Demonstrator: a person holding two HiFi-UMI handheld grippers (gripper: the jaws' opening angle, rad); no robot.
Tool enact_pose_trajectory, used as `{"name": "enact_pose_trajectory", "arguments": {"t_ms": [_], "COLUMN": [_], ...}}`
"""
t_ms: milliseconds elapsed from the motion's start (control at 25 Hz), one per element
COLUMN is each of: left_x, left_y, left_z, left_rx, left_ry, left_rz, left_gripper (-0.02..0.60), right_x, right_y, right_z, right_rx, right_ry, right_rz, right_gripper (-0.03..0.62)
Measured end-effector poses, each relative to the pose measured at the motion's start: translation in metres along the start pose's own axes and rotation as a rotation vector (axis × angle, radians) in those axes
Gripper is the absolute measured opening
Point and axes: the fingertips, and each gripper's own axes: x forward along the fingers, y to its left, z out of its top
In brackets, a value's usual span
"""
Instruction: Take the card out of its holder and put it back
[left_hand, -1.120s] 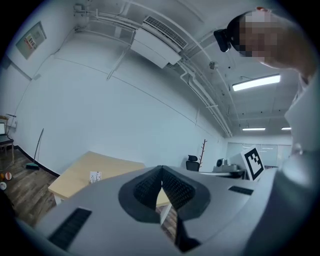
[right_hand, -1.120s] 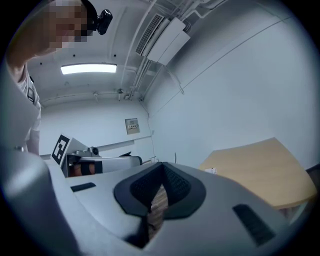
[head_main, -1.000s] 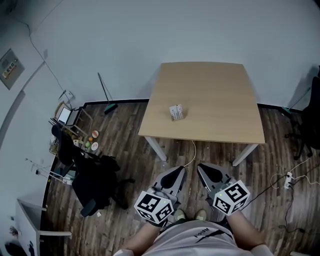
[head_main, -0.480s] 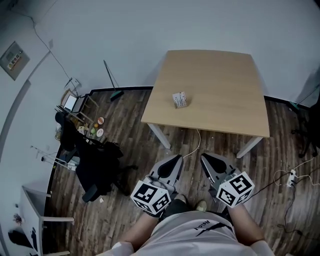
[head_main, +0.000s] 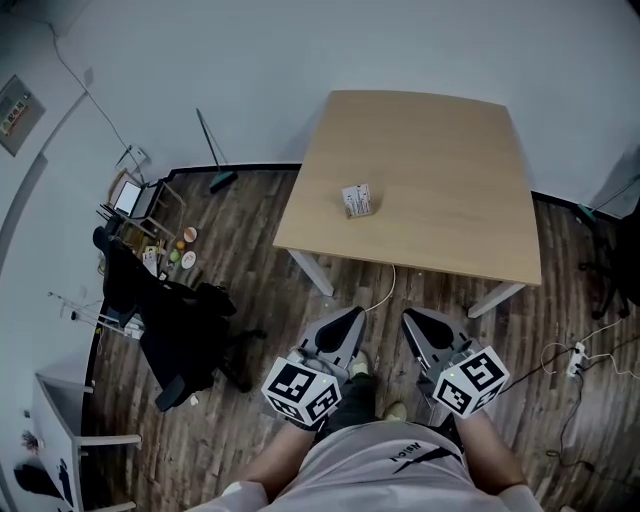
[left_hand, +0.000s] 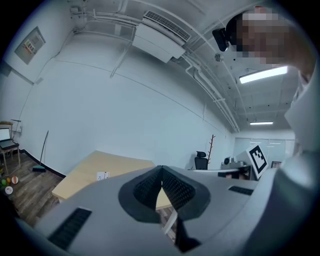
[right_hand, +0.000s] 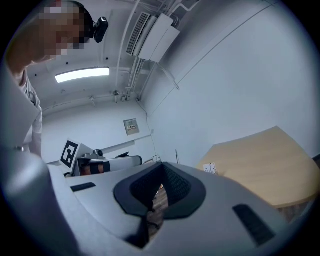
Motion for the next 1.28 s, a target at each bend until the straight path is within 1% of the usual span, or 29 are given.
{"name": "enact_pose_trajectory", "arguments": {"t_ms": [200,320,600,800,1040,1160,1280], "left_x": [0.033,0.051,0.084,0.103,0.138,0.161,0.184], "left_y": [0.046,0.081,0.155,0.188,0.219,0.240,0.261], "left_z": [0.006,0.011,0.019,0.014,0.003,-0.006,-0.015], "left_rx": [0.004,0.018,0.083,0.080,0.073,0.086,0.096], "left_ry": [0.005,0.011,0.039,0.061,0.094,0.119,0.139], "left_rz": [-0.028,-0.048,-0.113,-0.140,-0.118,-0.093,-0.074], "left_gripper": [0.014,0.014,0.014,0.012,0.012,0.014,0.012], "right_x": [0.044,0.077,0.151,0.182,0.212,0.233,0.254], "right_y": [-0.024,-0.036,-0.053,-0.061,-0.100,-0.124,-0.145], "right_z": [0.007,0.011,0.017,0.014,0.017,0.019,0.026], "right_rx": [-0.009,-0.008,-0.006,-0.004,0.014,0.028,0.027], "right_ry": [0.019,0.029,0.042,0.056,0.061,0.071,0.084], "right_rz": [-0.022,-0.036,-0.052,-0.054,-0.072,-0.044,0.014], "right_gripper": [0.012,0.012,0.012,0.012,0.012,0.012,0.014]}}
